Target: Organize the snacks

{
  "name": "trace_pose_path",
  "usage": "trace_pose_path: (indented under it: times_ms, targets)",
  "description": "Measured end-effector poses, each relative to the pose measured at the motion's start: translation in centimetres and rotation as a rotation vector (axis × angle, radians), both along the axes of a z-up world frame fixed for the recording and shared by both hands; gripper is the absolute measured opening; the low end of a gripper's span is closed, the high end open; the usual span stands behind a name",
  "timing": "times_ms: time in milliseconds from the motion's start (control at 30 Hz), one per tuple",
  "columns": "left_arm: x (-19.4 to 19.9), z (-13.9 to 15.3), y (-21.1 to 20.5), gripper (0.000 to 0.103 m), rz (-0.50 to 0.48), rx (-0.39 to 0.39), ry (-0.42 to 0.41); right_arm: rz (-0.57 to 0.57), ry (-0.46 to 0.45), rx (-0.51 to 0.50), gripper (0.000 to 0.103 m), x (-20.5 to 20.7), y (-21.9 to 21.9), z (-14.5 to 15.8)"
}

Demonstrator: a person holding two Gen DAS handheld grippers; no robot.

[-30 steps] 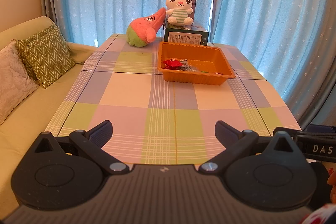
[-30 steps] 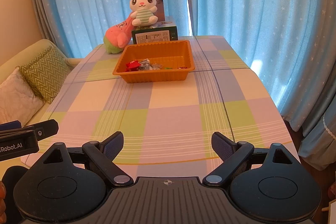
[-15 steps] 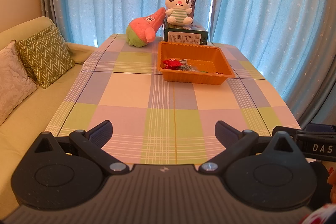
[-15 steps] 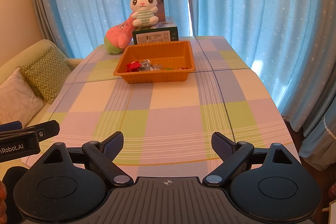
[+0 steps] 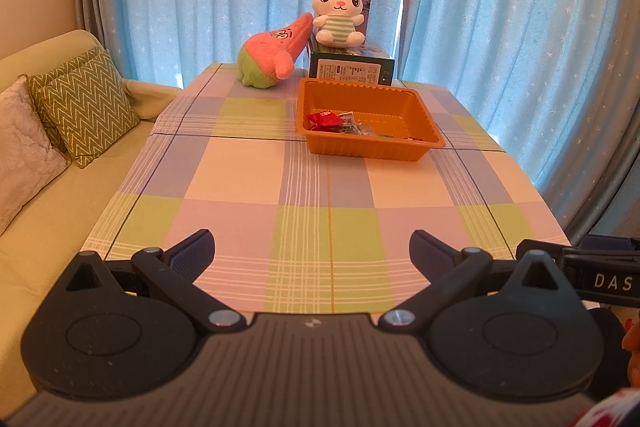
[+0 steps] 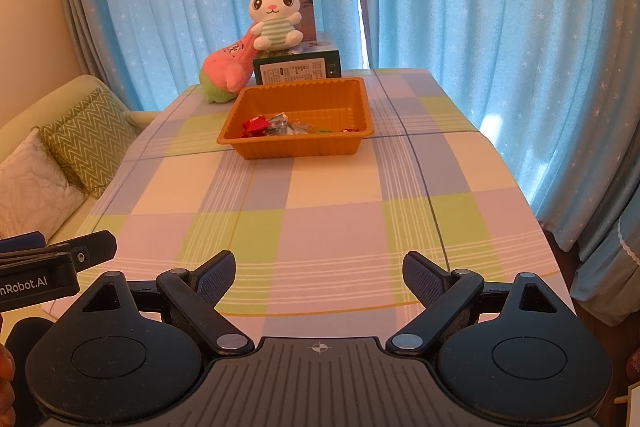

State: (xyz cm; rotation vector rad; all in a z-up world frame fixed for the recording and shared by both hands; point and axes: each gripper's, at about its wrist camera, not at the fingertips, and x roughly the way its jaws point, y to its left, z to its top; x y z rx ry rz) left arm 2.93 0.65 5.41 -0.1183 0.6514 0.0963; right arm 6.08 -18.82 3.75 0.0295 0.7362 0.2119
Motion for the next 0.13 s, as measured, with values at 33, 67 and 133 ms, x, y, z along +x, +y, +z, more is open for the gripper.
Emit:
trace_pose_path:
  times_ms: [33,67,133]
  targets:
    - [-0.05,-0.05,0.09,0.103,0.000,-0.003,-0.007,0.000,0.001,0.001,0.090,0.00,-0.01,-0.01]
    - [-0.13,0.00,0.10,0.103,-0.001,-0.007,-0.014,0.000,0.001,0.001,0.090,-0.03,-0.04,-0.03]
    - [-0.31,0.03,0.16,0.103,-0.003,-0.008,-0.020,0.001,-0.001,0.000,0.090,-0.01,0.12,0.07]
